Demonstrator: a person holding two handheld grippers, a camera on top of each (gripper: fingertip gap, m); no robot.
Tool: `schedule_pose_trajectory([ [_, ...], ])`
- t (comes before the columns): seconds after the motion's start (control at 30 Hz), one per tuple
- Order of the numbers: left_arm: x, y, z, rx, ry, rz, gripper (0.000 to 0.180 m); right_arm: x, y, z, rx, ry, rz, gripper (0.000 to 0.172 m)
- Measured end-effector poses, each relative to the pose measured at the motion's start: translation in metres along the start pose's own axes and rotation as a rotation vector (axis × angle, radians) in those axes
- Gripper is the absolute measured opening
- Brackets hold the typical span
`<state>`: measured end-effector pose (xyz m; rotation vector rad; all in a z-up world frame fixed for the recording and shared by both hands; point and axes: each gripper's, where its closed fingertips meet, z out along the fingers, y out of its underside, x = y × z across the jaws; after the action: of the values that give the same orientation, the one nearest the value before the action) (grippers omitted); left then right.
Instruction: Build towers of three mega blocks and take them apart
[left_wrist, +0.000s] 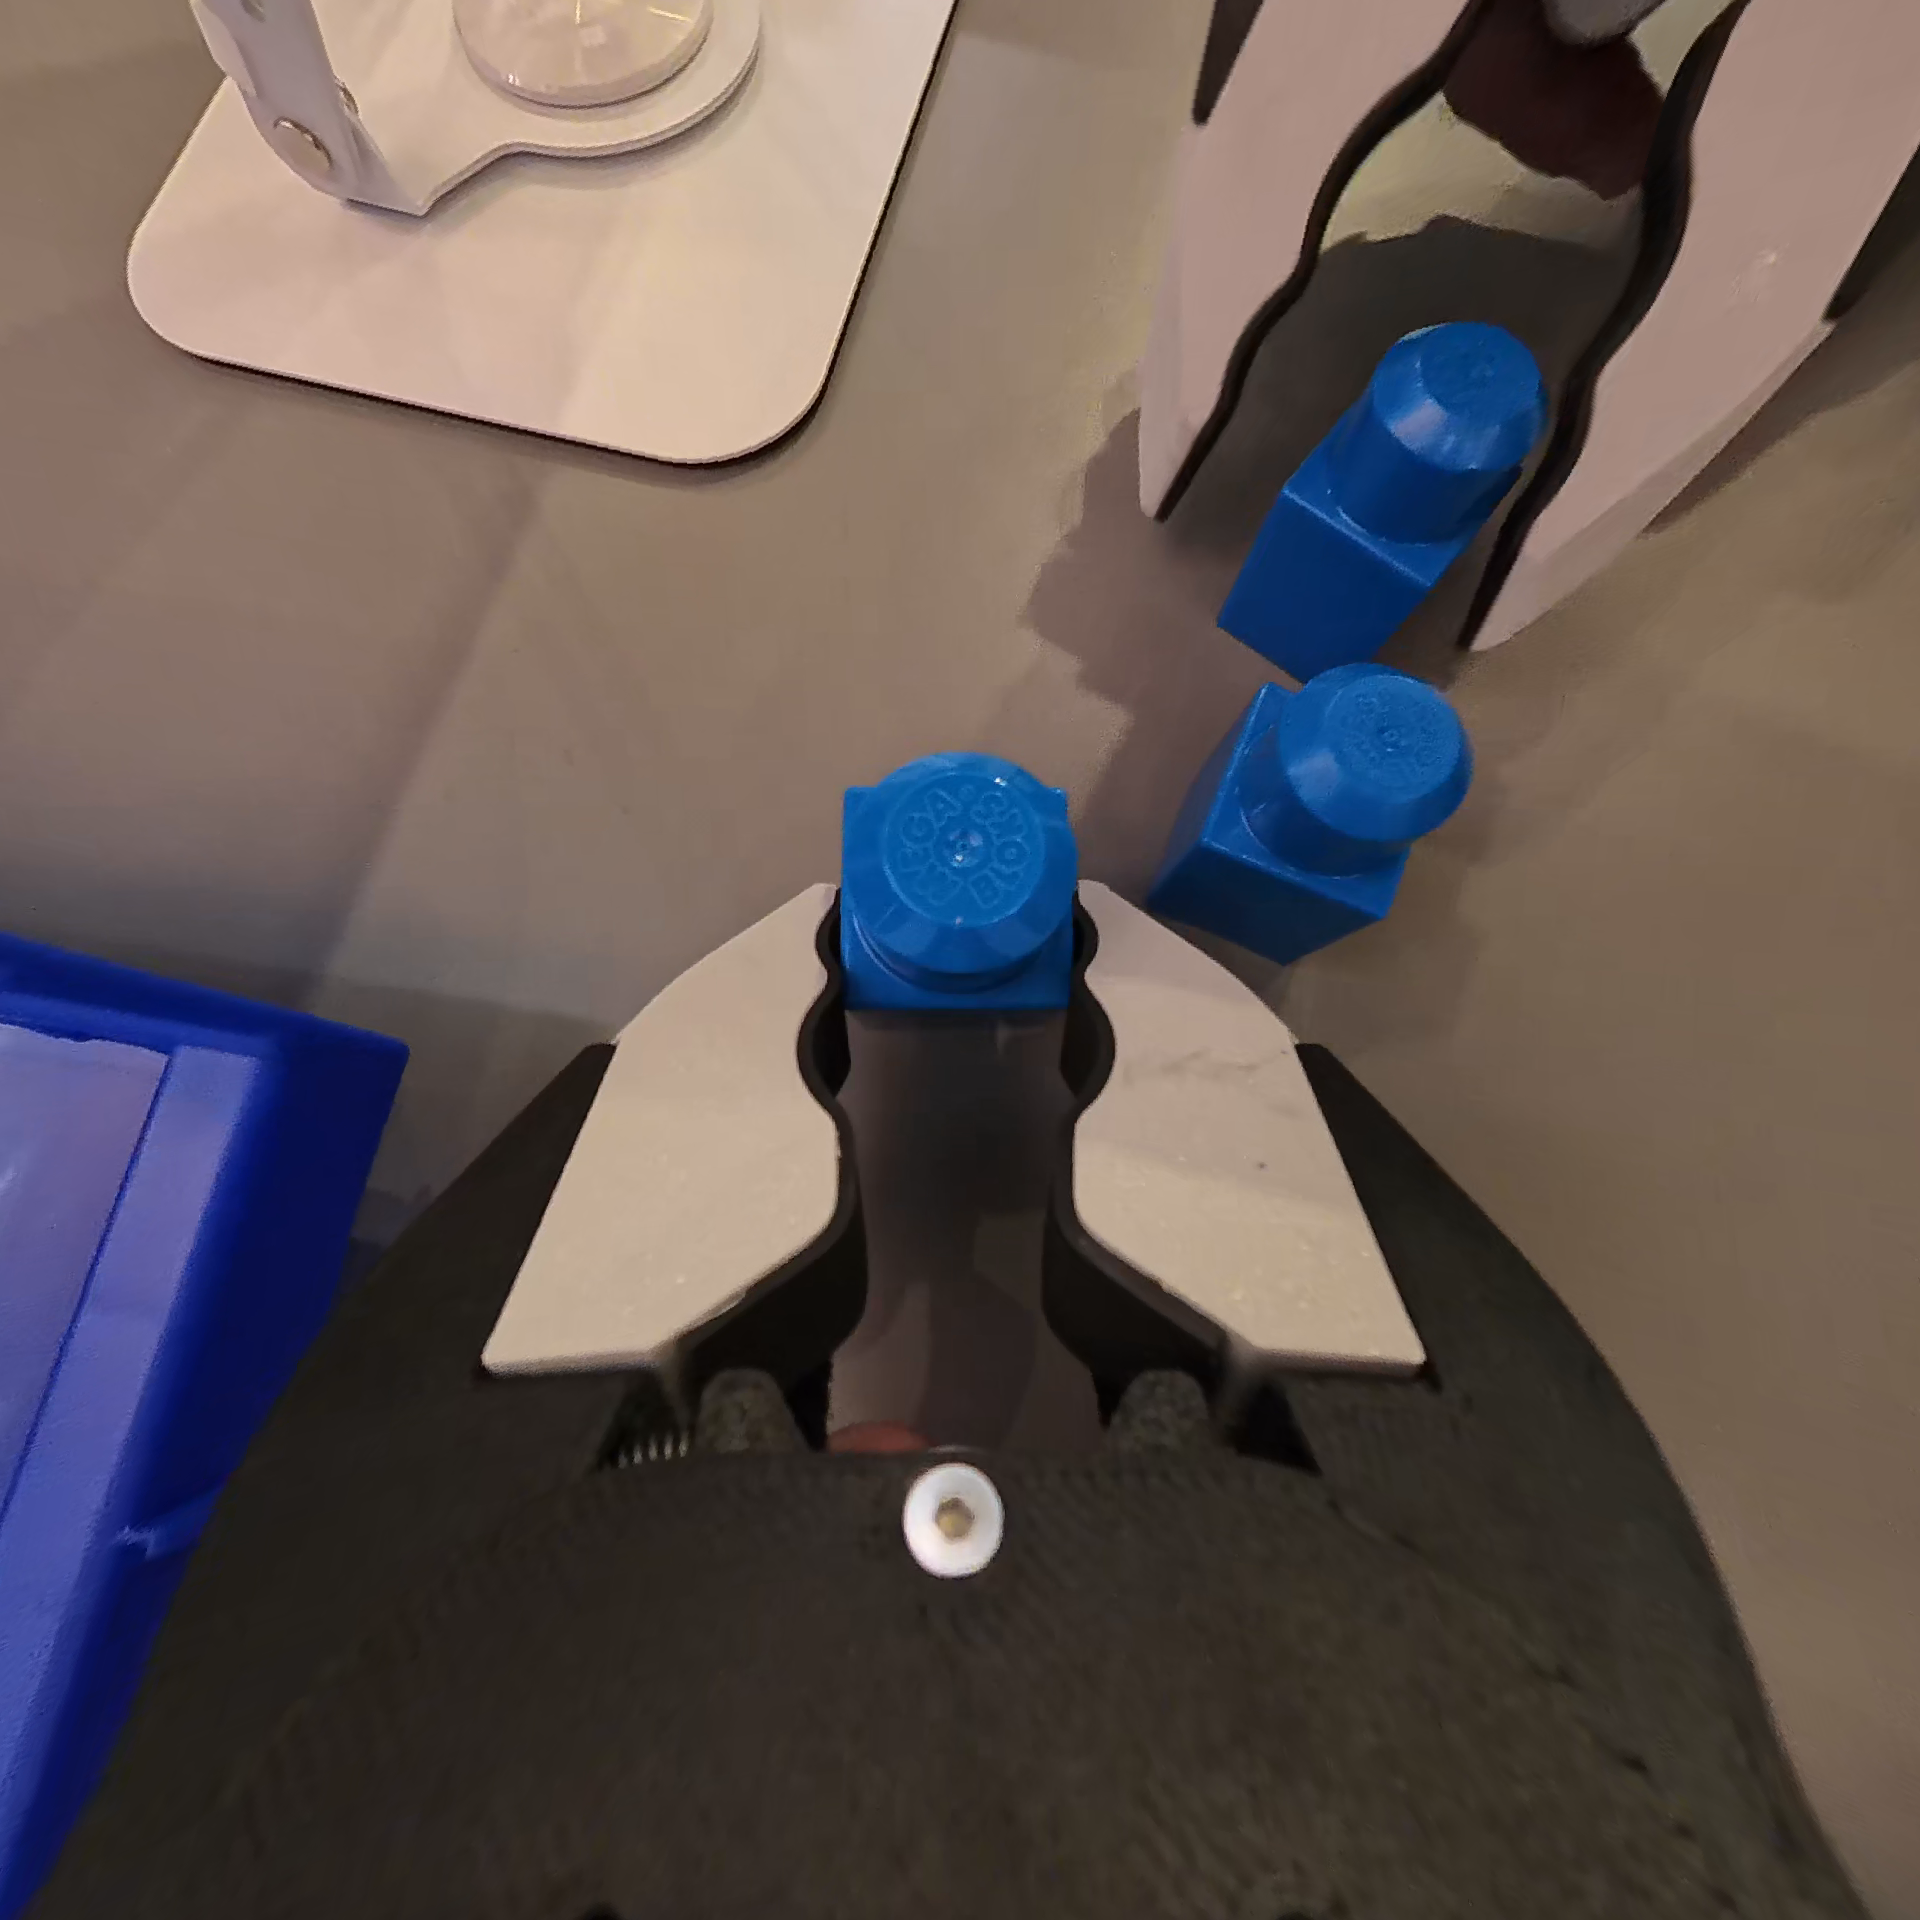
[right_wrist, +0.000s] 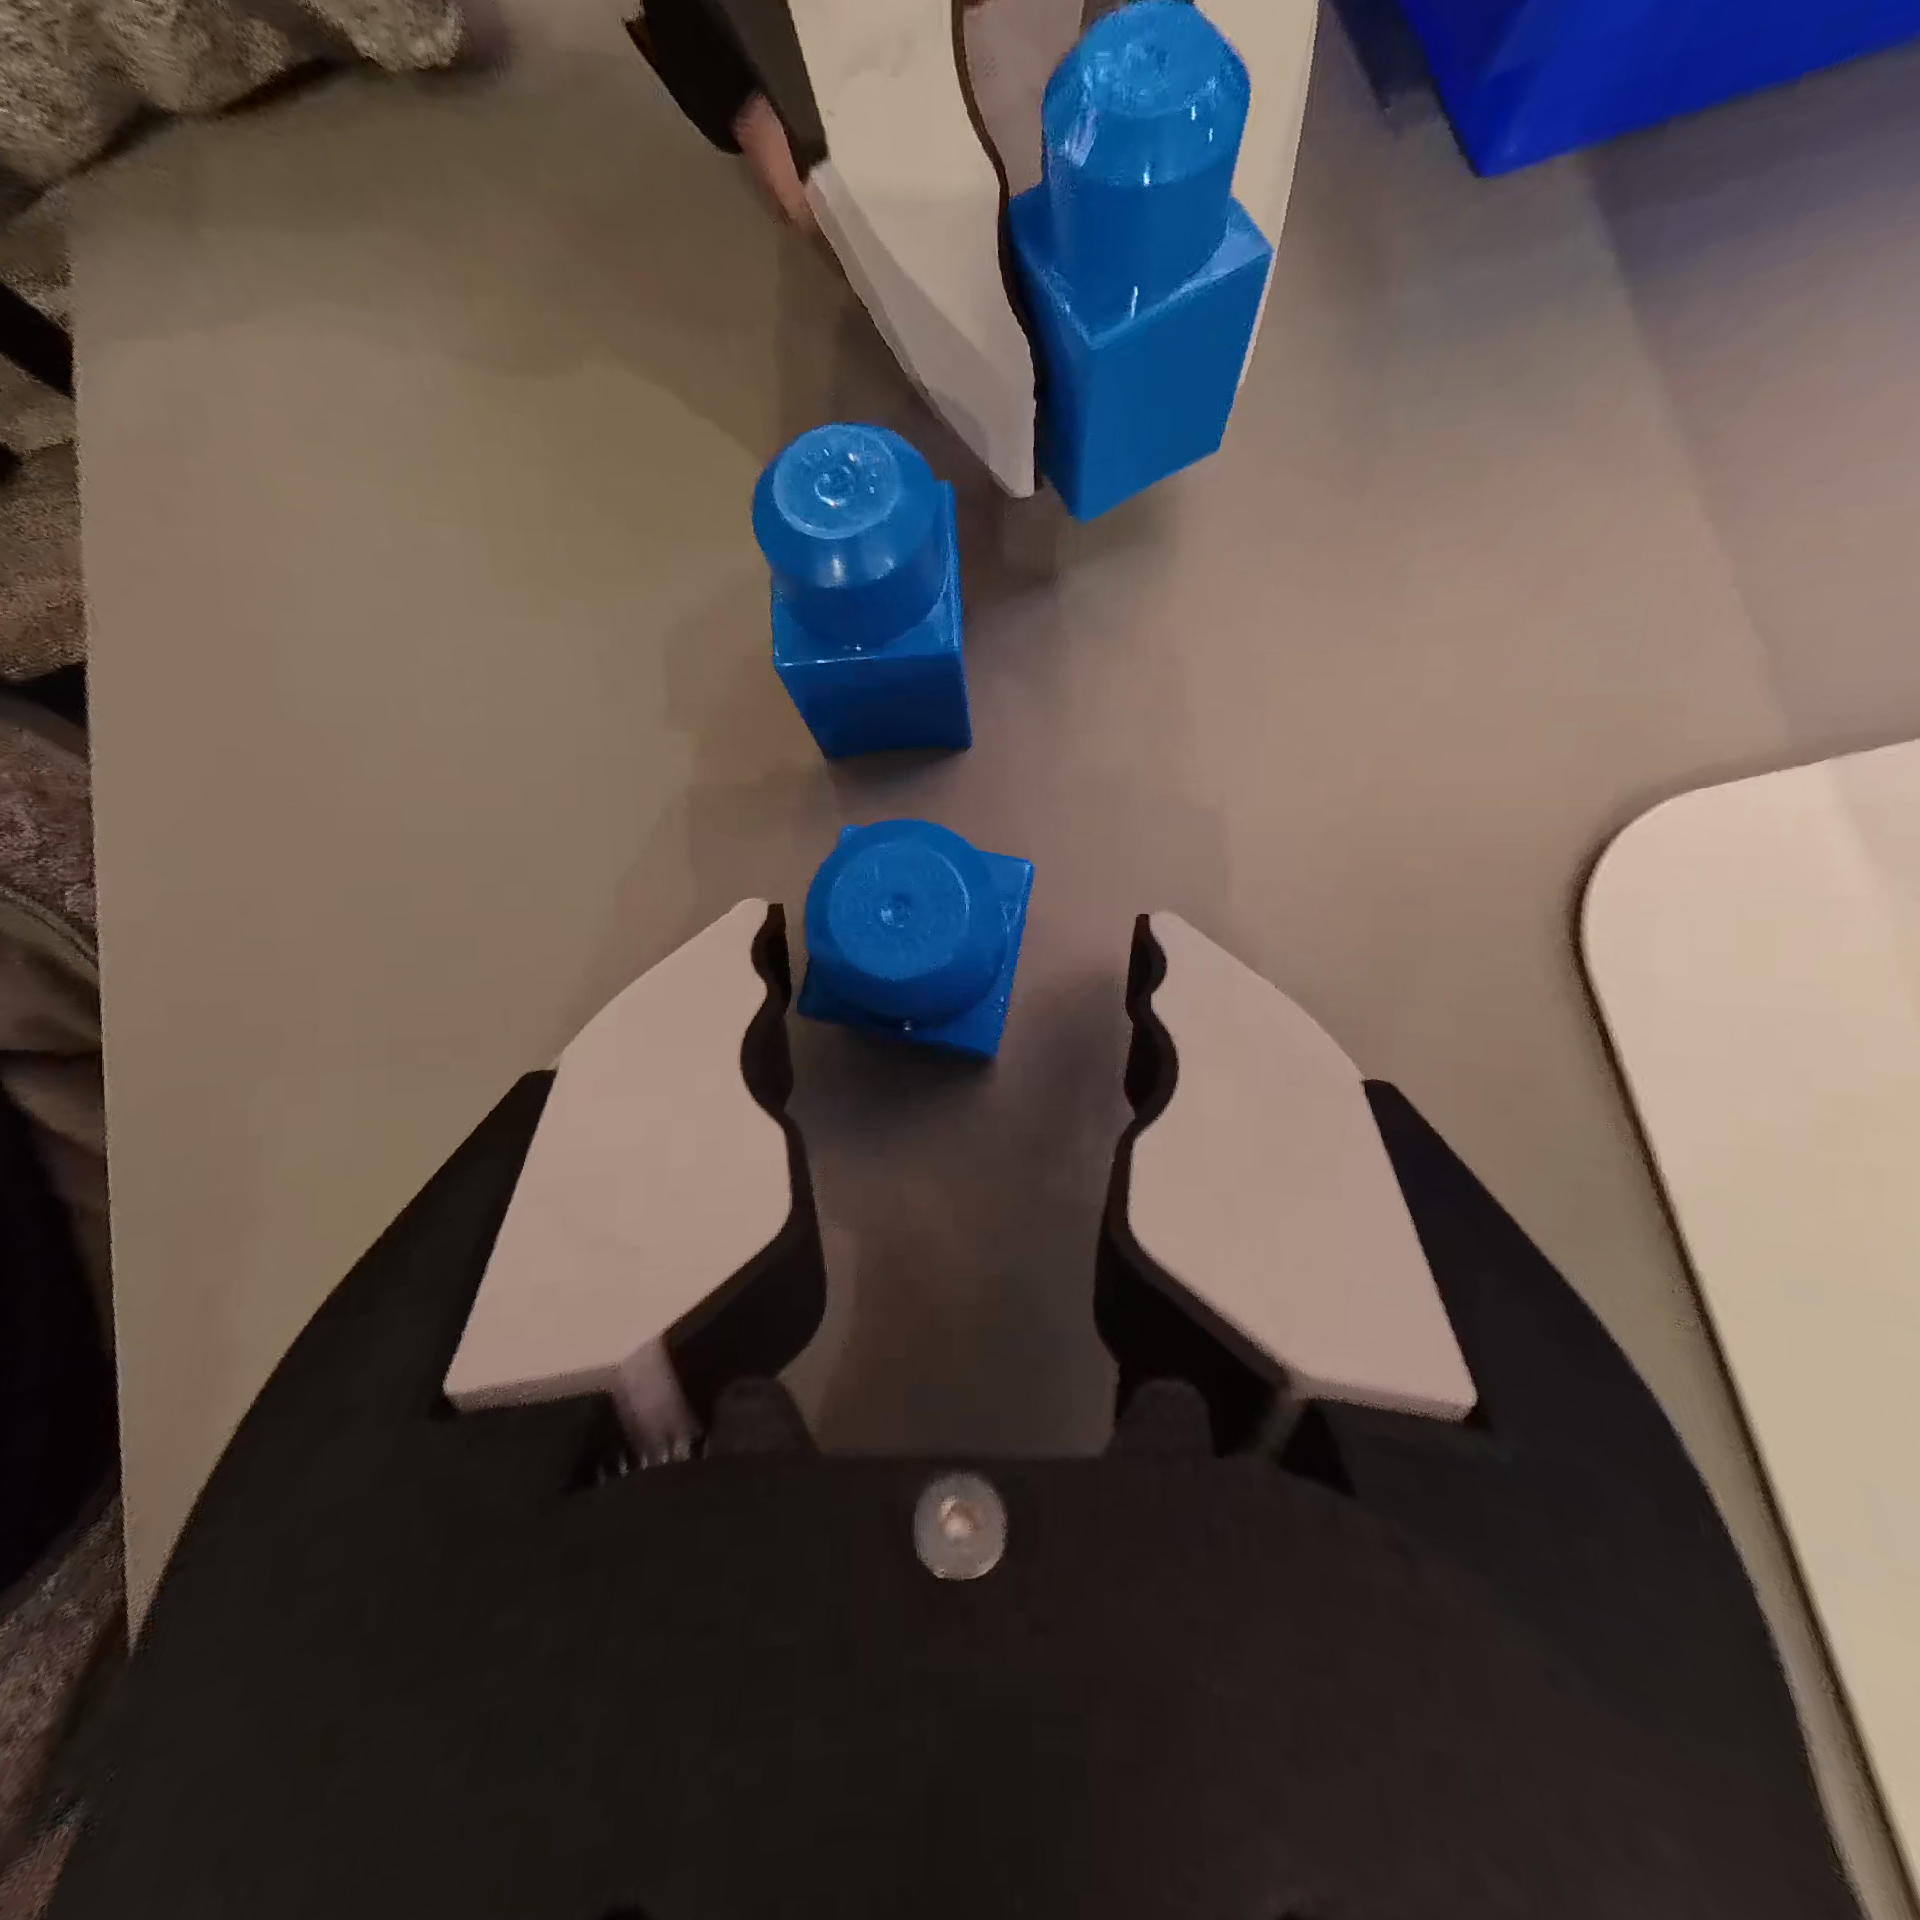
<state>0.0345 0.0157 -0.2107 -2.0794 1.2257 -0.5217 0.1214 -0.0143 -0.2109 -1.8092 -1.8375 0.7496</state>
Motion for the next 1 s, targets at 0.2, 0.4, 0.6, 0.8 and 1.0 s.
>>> schedule_pose_trajectory([
  [0.2, 0.000, 0.000, 0.001, -0.004, 0.002, 0.001, 0.038, -0.006, 0.004, 0.010, -0.026, 0.028, 0.020, 0.040],
  [0.4, 0.001, 0.000, 0.001, -0.009, -0.004, 0.011, 0.037, -0.004, -0.005, 0.004, 0.026, 0.038, 0.001, 0.038],
  [0.6, 0.001, -0.005, -0.004, -0.013, -0.011, 0.044, 0.037, 0.009, -0.020, -0.022, 0.134, 0.023, -0.014, 0.038],
  [0.8, 0.006, -0.036, -0.013, -0.047, -0.046, 0.183, 0.037, 0.012, -0.062, -0.065, 0.347, 0.007, -0.137, 0.038],
  [1.0, 0.015, -0.074, -0.007, -0.117, -0.062, 0.307, 0.037, 0.010, -0.094, -0.089, 0.424, 0.062, -0.296, 0.038],
])
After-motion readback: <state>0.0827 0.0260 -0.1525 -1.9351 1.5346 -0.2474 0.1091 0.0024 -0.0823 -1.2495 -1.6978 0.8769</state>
